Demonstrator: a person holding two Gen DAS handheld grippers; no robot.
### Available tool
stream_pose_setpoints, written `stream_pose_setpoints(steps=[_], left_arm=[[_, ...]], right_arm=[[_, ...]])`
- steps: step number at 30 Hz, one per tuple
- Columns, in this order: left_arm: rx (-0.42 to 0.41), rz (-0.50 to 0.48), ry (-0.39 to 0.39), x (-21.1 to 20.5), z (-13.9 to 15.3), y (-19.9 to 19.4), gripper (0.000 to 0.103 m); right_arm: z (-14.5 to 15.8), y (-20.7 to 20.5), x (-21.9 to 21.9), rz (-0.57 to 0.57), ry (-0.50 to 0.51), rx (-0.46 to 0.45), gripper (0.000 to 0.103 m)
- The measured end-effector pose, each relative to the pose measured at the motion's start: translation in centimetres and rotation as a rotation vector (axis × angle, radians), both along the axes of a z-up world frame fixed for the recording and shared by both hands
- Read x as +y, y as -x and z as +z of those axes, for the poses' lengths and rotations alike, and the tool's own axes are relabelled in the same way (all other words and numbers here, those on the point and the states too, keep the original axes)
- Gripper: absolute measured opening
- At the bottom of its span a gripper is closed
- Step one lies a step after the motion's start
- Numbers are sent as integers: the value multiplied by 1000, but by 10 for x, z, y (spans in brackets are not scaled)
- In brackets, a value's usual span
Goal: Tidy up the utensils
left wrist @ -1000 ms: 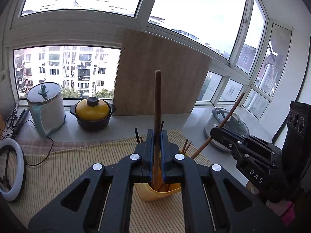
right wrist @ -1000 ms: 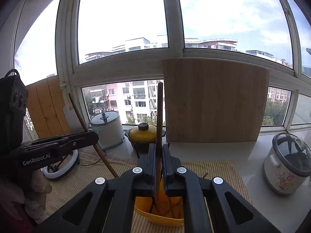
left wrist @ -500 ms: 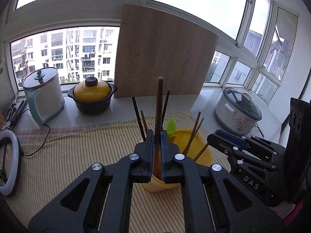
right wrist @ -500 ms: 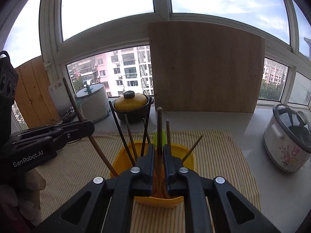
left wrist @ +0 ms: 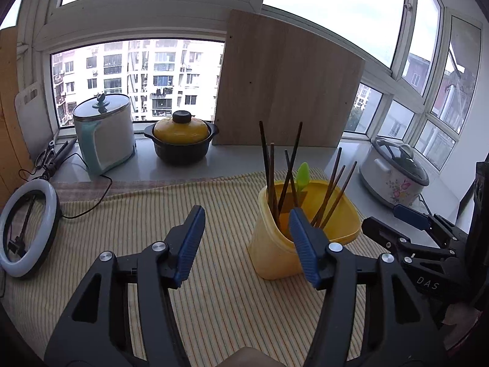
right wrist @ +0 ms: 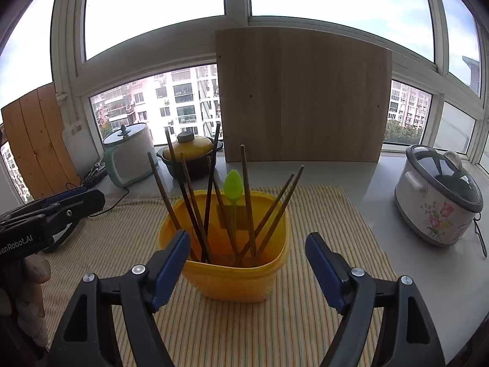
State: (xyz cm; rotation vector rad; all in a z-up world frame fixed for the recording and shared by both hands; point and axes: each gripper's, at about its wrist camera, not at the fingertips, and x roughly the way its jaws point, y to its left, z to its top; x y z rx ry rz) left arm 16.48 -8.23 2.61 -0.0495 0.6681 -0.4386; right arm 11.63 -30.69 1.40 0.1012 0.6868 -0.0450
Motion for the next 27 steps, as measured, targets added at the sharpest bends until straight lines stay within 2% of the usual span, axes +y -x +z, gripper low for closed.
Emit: stream_pose_setpoints(steps=[4, 9, 14, 17, 22, 27], left_arm=[[-36, 21, -29, 11, -2, 24, 74], [-59, 43, -59, 21, -3, 51, 87], [-74, 65, -87, 24, 0, 69, 102], [-97, 75, -109, 24, 2, 78, 103], [-82, 87, -114, 25, -1, 81, 103], [-95, 101, -151, 25, -3, 84, 103]], right_arm=[[3, 13, 7, -20, -13, -9, 88], [10, 32, 17, -69, -22, -49, 103], [18, 43, 24, -78, -18, -68, 103], [20, 47, 26, -80, -17, -78, 103], [18, 47, 28, -73, -9, -73, 103], [17, 48, 31, -70, -6, -70, 103]])
